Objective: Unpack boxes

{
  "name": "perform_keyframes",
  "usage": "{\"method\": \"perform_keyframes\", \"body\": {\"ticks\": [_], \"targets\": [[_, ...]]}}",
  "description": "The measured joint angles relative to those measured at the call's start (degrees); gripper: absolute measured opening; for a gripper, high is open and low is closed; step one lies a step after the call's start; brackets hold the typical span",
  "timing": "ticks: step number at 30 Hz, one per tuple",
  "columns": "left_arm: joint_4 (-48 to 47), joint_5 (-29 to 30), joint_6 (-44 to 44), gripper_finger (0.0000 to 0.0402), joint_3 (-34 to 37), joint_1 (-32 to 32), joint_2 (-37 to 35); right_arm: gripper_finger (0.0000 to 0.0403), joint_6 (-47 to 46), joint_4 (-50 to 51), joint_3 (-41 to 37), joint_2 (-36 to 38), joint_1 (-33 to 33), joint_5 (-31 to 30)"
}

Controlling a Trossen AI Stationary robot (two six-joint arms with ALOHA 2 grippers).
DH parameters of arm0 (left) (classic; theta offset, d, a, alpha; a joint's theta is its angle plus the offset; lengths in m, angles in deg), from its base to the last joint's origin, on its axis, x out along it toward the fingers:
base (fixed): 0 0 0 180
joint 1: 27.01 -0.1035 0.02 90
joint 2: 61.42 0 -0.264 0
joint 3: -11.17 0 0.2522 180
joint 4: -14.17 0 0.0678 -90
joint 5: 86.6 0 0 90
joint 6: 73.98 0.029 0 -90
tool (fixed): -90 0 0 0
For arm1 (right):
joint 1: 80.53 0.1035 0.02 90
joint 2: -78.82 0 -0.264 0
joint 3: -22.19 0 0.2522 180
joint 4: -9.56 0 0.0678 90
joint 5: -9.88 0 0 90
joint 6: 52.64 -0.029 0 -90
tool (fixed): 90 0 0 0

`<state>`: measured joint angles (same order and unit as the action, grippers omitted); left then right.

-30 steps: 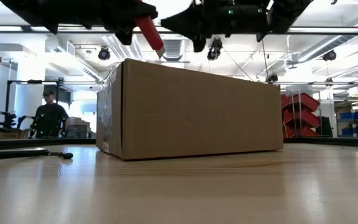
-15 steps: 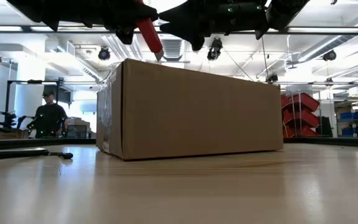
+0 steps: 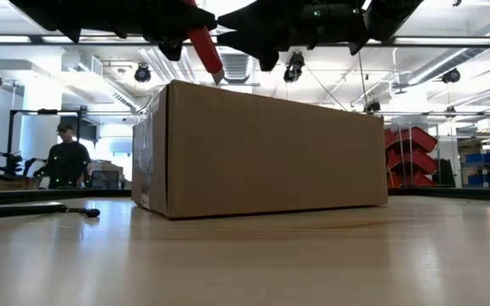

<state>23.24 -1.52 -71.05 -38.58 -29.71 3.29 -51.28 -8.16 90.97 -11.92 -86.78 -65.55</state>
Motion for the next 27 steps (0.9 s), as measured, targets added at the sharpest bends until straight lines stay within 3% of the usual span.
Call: {"method": "perform_keyframes", "body": {"ticks": [27], "targets": [[1.3,0.03,1.31,0.0032,0.03,-0.13,-0.18,0.019,-2.07,0.3,0.1,-0.15,0.12,0.95]]}}
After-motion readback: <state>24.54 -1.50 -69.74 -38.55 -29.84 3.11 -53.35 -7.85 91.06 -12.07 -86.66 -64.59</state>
